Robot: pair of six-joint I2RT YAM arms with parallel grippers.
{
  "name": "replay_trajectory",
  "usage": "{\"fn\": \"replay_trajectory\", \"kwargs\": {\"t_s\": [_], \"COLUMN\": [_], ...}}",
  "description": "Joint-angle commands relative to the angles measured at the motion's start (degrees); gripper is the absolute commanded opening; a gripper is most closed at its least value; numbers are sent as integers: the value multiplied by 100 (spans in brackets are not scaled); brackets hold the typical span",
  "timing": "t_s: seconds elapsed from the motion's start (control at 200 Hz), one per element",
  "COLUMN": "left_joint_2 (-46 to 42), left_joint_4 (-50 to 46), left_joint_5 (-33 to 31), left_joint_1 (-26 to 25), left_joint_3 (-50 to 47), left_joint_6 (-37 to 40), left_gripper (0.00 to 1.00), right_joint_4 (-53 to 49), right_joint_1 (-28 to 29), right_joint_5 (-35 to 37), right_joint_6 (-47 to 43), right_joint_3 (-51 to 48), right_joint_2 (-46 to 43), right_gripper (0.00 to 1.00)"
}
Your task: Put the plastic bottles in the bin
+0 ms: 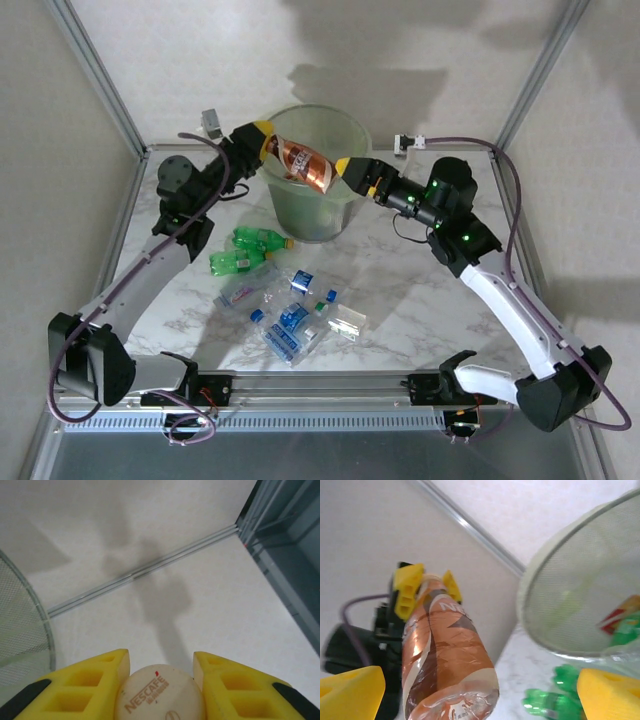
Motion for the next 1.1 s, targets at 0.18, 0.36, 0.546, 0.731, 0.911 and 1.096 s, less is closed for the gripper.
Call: {"fn": "replay_trajectory", "kwargs": {"t_s": [0.18,0.36,0.546,0.731,0.911,1.096], "left_joint_2": [-218,-220,-249,-253,-247,-245], "left_joint_4": [1570,1718,1733,1720,1669,1671], "left_joint_5": [-301,-336,-361,-353,-362,-371], "left_joint_1": [65,77,75,76,75,76], "left_joint_3": [-315,-395,-480,-545,-572,-621], "left_joint_6": [-657,-702,-669,-630,-542,-503], "left_gripper": [18,18,17,16,15,14], "right_joint_4": [1655,1873,1858,1848,1883,1904], "right_joint_1": [-17,-1,111,243,360,421], "right_joint_5": [-890,-1023,-1056,-1048,-1059,-1042], "right_joint_6": [1267,1434,1396,1329,1289,1267], "right_joint_3": [-90,-154,-78,65,138,120], "right_joint_2": [308,429,551,667,741,738], "right_gripper": [99,99,95,90,86,80]}}
